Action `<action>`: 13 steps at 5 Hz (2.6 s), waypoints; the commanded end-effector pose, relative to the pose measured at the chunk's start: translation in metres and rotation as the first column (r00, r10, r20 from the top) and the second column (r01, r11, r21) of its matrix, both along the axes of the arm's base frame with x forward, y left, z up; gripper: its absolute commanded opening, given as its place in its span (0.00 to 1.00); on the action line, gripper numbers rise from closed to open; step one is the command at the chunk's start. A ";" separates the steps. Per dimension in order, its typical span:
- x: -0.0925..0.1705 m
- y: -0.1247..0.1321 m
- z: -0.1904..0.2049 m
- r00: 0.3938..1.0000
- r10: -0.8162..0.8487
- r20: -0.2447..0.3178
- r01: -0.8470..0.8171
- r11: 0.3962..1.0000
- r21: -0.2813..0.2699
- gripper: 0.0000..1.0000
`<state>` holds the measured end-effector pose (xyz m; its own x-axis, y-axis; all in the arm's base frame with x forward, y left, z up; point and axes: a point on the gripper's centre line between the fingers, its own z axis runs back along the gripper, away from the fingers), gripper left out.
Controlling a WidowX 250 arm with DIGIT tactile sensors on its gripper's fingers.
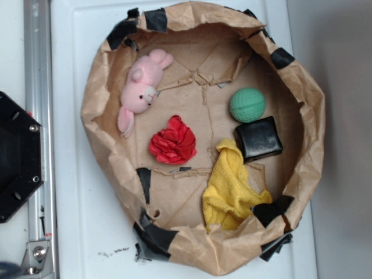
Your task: Grab the pink bunny.
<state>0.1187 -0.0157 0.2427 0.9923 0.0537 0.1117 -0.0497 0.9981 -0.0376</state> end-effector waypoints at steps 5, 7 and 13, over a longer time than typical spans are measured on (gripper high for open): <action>0.112 0.058 -0.129 0.544 0.834 0.096 -0.839 0.540 0.067 1.00; 0.119 0.088 -0.177 0.492 0.858 0.143 -0.870 0.479 0.118 1.00; 0.091 0.088 -0.185 0.512 0.851 0.114 -0.845 0.476 0.246 1.00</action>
